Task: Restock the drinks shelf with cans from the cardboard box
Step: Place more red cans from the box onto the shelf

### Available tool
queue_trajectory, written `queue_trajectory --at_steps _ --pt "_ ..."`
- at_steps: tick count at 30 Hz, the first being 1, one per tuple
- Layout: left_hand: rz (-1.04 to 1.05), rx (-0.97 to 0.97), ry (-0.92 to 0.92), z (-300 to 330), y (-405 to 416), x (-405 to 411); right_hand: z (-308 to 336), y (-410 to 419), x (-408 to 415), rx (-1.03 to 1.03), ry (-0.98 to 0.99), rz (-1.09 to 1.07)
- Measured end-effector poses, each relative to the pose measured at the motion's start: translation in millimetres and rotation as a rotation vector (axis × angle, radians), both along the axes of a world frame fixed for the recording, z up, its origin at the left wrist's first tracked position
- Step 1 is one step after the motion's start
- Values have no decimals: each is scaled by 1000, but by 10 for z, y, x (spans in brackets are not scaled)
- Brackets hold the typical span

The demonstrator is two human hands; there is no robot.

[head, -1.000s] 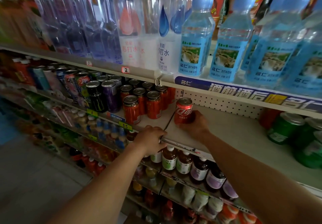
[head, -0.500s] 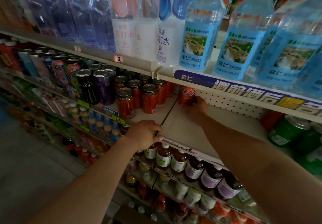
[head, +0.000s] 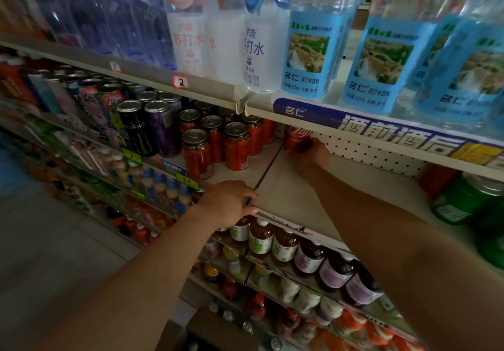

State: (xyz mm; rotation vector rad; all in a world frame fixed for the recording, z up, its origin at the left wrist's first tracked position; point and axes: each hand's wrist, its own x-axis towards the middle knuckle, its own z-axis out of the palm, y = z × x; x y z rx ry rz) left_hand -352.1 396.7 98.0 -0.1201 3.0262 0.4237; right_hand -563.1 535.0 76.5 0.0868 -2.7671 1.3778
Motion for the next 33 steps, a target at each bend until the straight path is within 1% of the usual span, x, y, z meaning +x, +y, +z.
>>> queue_trajectory --at_steps 3,5,6,7,9,10,11,12,13,14,15,16,17,18,19,21,22,24,26,27,28,30,31,32,33 --pt "-5 -6 1 -11 5 28 24 8 22 14 -41 20" --pt "-36 97 8 -54 -1 114 97 60 84 -12 -111 27" --pt "-58 158 48 -77 -17 180 167 88 176 -30 -123 25" --pt "-63 195 139 -100 -33 275 221 106 309 -42 -80 17" --pt "5 193 414 -174 -110 470 297 110 745 -124 181 44" --pt "68 208 541 -240 -160 588 324 94 1065 -208 314 107" --pt "152 249 626 -343 -213 730 321 52 1417 -299 382 209" --pt "253 308 665 -496 -279 889 299 3 1775 -368 401 352" --pt "372 383 652 -675 -324 1068 215 -55 2095 -402 384 518" --pt "501 440 591 -947 -370 1271 57 -130 2385 -386 331 694" --pt "611 467 487 -1220 -419 1465 -179 -219 2602 -342 256 849" --pt "725 484 363 -1568 -406 1742 -505 -310 2812 -258 120 987" --pt "788 504 248 -1832 -377 1933 -804 -360 2918 -183 -18 1073" --pt "855 536 135 -2121 -339 2171 -1168 -440 3025 -85 -179 1143" --pt "903 550 33 -2370 -217 2395 -1601 -465 3112 54 -318 1194" --pt "968 544 -118 -2884 -6 2745 -2426 -431 3215 353 -495 1275" --pt "1027 537 -139 -3133 124 2904 -2815 -357 3272 437 -542 1277" --pt "1227 645 -203 -3622 372 3223 -3577 -234 3416 555 -575 1266" --pt "1270 696 -368 -4146 604 3425 -4320 -142 3573 721 -605 1319" --pt "1284 715 -401 -4463 712 3530 -4671 -96 3635 781 -609 1340" --pt "1315 743 -429 -4732 789 3630 -5021 -94 3691 816 -607 1362" --pt "1358 755 -408 -5284 915 3819 -5742 -110 3792 871 -595 1391" --pt "1363 763 -400 -5453 965 3887 -5955 -126 3827 889 -601 1387" --pt "1361 769 -417 -5737 988 3951 -6285 -165 3895 883 -593 1387" --pt "1358 785 -427 -5908 997 3984 -6485 -214 3945 863 -589 1375"
